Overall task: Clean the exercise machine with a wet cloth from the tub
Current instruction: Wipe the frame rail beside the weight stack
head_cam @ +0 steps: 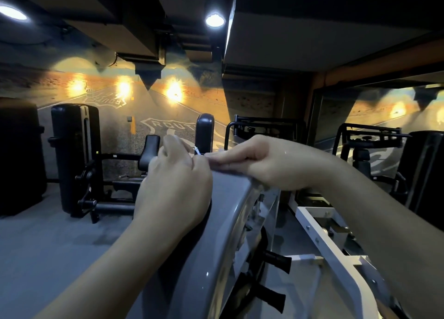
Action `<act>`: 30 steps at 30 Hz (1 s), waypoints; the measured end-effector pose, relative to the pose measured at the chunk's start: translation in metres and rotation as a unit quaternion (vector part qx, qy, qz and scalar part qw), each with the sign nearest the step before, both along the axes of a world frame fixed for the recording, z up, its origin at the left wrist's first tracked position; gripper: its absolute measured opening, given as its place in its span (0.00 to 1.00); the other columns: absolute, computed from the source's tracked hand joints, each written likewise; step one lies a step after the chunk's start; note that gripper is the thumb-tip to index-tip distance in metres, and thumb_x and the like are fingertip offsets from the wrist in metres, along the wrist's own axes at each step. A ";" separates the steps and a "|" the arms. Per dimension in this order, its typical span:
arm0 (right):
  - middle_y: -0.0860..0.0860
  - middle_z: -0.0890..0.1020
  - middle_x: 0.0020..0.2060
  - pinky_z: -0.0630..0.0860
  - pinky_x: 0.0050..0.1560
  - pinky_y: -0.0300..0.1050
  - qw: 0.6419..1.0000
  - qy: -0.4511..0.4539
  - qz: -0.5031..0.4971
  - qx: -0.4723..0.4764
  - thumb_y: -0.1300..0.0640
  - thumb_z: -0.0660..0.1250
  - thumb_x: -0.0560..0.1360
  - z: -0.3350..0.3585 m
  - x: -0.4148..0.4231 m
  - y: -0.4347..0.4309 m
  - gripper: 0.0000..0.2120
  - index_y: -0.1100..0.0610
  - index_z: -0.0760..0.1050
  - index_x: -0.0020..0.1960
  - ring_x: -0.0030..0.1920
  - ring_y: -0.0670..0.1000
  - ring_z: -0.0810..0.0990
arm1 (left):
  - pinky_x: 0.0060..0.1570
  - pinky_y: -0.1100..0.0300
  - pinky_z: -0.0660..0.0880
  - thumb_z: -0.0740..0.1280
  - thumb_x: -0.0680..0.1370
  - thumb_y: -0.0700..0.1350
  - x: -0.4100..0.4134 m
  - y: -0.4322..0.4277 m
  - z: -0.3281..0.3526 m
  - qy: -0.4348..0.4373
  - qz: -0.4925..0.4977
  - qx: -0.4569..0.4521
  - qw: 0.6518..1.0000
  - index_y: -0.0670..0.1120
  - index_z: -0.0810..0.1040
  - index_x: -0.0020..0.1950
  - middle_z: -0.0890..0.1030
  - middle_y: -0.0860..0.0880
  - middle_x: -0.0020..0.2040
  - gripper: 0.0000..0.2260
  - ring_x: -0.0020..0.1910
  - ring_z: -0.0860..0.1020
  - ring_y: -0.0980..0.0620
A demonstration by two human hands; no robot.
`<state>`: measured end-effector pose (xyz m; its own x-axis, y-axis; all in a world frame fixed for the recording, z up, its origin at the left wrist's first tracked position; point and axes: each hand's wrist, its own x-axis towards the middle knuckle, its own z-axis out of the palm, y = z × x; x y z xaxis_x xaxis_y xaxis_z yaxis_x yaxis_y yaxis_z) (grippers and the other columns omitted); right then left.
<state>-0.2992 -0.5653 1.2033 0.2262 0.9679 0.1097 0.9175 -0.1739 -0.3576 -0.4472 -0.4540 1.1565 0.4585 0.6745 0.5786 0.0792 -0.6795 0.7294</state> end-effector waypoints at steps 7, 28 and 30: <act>0.29 0.78 0.60 0.71 0.53 0.39 0.992 -0.009 -0.120 0.046 0.37 0.62 0.81 0.009 0.025 0.007 0.11 0.27 0.78 0.61 0.52 0.37 0.77 | 0.48 0.46 0.68 0.56 0.84 0.49 0.008 0.015 -0.012 -0.039 0.015 0.007 0.999 0.48 0.66 0.54 0.72 0.51 0.50 0.05 0.54 0.73 0.42; 0.43 0.62 0.80 0.39 0.78 0.33 0.948 -0.304 -0.043 0.088 0.55 0.54 0.85 -0.067 -0.139 0.004 0.24 0.50 0.63 0.81 0.81 0.41 0.53 | 0.49 0.50 0.71 0.55 0.83 0.44 -0.057 0.059 -0.047 -0.215 -0.158 -0.301 0.916 0.47 0.76 0.38 0.78 0.49 0.34 0.17 0.40 0.75 0.48; 0.45 0.63 0.80 0.48 0.82 0.43 0.932 -0.349 -0.035 0.093 0.55 0.53 0.83 -0.088 -0.149 0.002 0.25 0.51 0.63 0.81 0.81 0.44 0.55 | 0.48 0.50 0.71 0.54 0.83 0.44 -0.065 0.063 -0.059 -0.215 -0.169 -0.301 0.913 0.46 0.75 0.39 0.78 0.49 0.34 0.16 0.40 0.75 0.49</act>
